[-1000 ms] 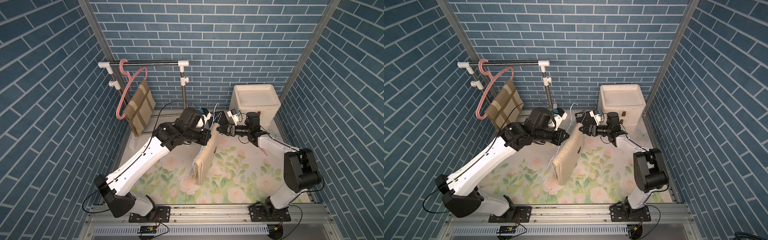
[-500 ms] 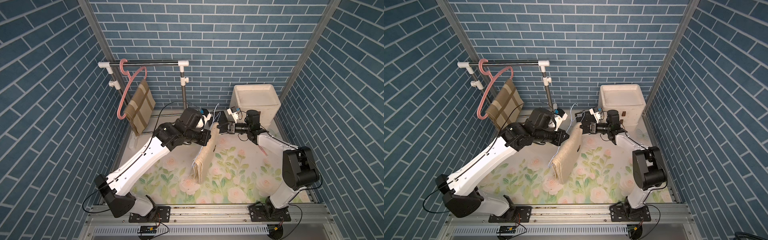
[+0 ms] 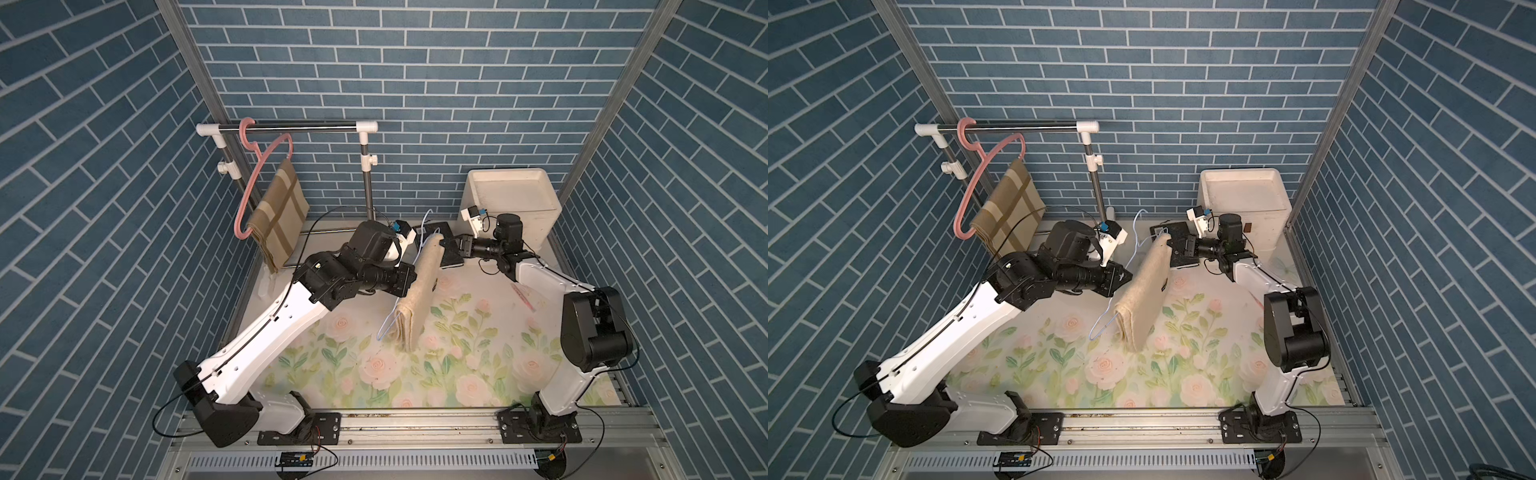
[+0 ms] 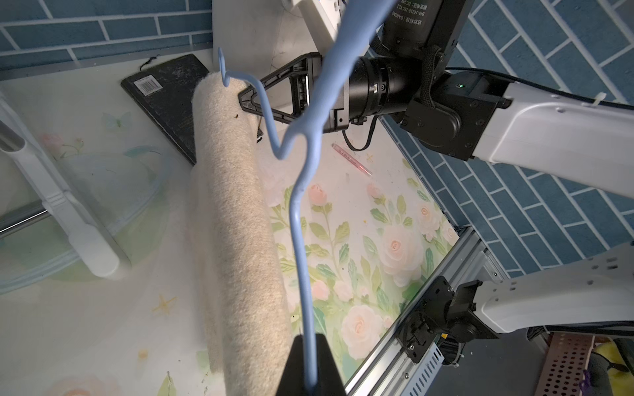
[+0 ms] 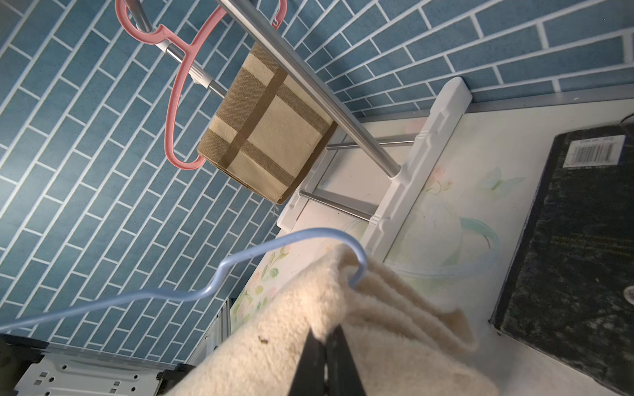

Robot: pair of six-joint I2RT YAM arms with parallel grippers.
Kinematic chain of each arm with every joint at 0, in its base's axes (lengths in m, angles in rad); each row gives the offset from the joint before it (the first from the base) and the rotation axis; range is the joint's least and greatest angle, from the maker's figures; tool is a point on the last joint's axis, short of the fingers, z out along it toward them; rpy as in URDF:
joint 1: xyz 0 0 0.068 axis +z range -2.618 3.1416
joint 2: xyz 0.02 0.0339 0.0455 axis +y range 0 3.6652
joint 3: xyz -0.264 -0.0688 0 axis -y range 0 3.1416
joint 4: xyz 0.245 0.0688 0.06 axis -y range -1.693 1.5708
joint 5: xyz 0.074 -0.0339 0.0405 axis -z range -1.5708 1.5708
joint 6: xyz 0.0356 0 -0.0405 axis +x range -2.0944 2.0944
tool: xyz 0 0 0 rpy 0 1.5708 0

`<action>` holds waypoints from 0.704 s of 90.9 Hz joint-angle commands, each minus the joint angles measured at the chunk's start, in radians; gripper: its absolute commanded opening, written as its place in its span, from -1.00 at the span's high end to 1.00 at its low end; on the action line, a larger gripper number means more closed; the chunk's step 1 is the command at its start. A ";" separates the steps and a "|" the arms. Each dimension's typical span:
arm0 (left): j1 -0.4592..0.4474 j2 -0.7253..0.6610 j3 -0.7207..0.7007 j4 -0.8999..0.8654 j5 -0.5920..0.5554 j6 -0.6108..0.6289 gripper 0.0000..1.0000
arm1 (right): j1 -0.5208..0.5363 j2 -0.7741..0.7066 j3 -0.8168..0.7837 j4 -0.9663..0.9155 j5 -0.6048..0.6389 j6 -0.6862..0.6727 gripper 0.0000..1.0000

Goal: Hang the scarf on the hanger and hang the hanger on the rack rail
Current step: Hang the scarf on the hanger, then place the hanger at the clothesline.

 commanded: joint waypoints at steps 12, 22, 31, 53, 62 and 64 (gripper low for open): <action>0.005 -0.051 0.038 -0.002 -0.113 0.003 1.00 | -0.040 -0.089 0.000 -0.056 0.037 -0.060 0.08; 0.006 -0.110 0.044 -0.030 -0.211 -0.023 1.00 | -0.087 -0.186 -0.053 -0.064 0.077 -0.063 -0.23; 0.009 -0.184 0.030 -0.056 -0.303 -0.058 1.00 | -0.121 -0.255 -0.073 -0.144 0.140 -0.109 -0.30; 0.116 -0.236 0.106 -0.250 -0.421 -0.050 1.00 | -0.146 -0.322 -0.104 -0.267 0.218 -0.177 -0.35; 0.175 -0.198 0.160 -0.315 -0.461 0.016 1.00 | -0.146 -0.323 -0.120 -0.268 0.217 -0.172 -0.35; 0.189 -0.190 0.168 -0.322 -0.472 0.037 1.00 | -0.146 -0.324 -0.124 -0.266 0.217 -0.172 -0.35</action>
